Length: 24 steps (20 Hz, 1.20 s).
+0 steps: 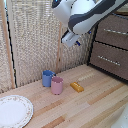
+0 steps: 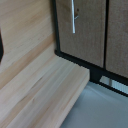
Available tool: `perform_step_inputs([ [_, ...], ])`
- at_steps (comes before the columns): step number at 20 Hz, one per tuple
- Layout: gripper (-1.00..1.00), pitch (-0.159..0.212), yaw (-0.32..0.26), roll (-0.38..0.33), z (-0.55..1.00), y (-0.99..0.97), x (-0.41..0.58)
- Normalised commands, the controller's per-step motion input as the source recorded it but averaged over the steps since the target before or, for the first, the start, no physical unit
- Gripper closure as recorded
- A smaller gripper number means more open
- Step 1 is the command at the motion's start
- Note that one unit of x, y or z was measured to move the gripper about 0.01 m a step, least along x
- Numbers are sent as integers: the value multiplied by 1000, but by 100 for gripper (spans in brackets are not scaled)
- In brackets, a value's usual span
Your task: Propose to navigate your clamp on the clench of the first drawer. Use gentle force to register to the cabinet. Send posterior your swing mandate till over it lurks, a cup of pink essence. Fortify your grip after aiming concentric with the pink cup’s periphery. Manoeuvre the pink towards the cabinet's top. Drop your compression till the cup is resting inside.
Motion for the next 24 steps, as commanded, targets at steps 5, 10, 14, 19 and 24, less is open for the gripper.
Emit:
perform_step_inputs([
  [5,-100,-60,124,-375,-46,-219,-165],
  [10,-100,-92,142,-334,0,-318,-45],
  [14,-100,-72,210,-211,-13,-374,0],
  [19,-100,-17,213,-80,-79,-556,0],
  [24,-100,0,150,-56,-60,-702,-39],
])
